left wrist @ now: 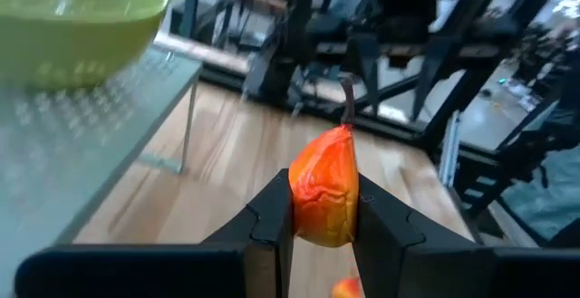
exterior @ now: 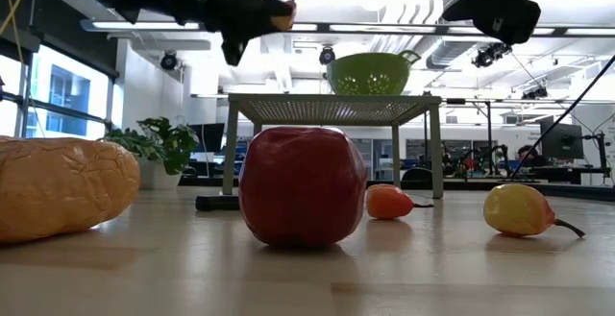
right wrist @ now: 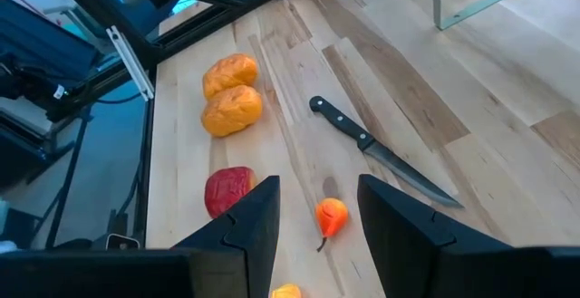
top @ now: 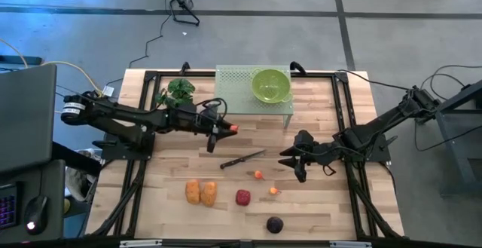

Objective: Pick & Place Fruit
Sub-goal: Put the orange peach into the green strainer bowl on the shelf

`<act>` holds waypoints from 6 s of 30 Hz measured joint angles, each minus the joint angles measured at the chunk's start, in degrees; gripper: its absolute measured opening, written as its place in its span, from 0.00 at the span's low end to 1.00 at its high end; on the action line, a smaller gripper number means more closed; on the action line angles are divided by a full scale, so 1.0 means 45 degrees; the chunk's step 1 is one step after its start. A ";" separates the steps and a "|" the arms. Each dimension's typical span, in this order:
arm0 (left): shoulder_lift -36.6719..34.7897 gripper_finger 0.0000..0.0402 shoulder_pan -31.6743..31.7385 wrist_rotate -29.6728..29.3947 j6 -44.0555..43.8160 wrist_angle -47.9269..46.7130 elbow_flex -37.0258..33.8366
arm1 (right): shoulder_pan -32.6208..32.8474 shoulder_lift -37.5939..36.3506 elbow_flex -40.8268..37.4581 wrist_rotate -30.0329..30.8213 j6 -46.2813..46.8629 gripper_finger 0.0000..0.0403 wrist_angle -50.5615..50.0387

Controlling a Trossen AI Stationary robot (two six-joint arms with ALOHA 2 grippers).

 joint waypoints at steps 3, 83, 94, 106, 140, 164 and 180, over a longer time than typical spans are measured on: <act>0.0000 0.19 0.0001 0.0024 0.0191 -0.0097 0.0288 | 0.0000 0.0000 0.0000 0.0003 -0.0001 0.36 0.0029; 0.7655 0.23 0.5125 0.2372 0.1744 -1.2337 1.3601 | 0.0000 0.0000 0.0000 0.0617 -0.0005 0.36 -0.0083; 0.7698 0.27 0.5047 0.2397 0.1787 -1.2407 1.3606 | 0.0000 0.0000 0.0000 0.0617 -0.0053 0.36 -0.0083; 0.7698 0.39 0.5052 0.2397 0.1787 -1.2534 1.3606 | 0.0000 0.0000 0.0000 0.0617 -0.0053 0.36 -0.0083; 0.7033 0.46 0.4304 0.2041 0.3734 -1.5698 1.5340 | 0.0005 0.0005 0.0000 0.0617 -0.0005 0.36 0.0024; 0.6344 0.46 0.1400 0.1345 0.5482 -2.0010 1.5281 | 0.0005 0.0005 -0.0005 0.0619 0.0000 0.36 0.0034; 0.4477 0.46 0.0802 0.0629 0.4264 -1.8043 1.0919 | 0.0004 0.0005 -0.0005 0.0622 0.0000 0.36 0.0049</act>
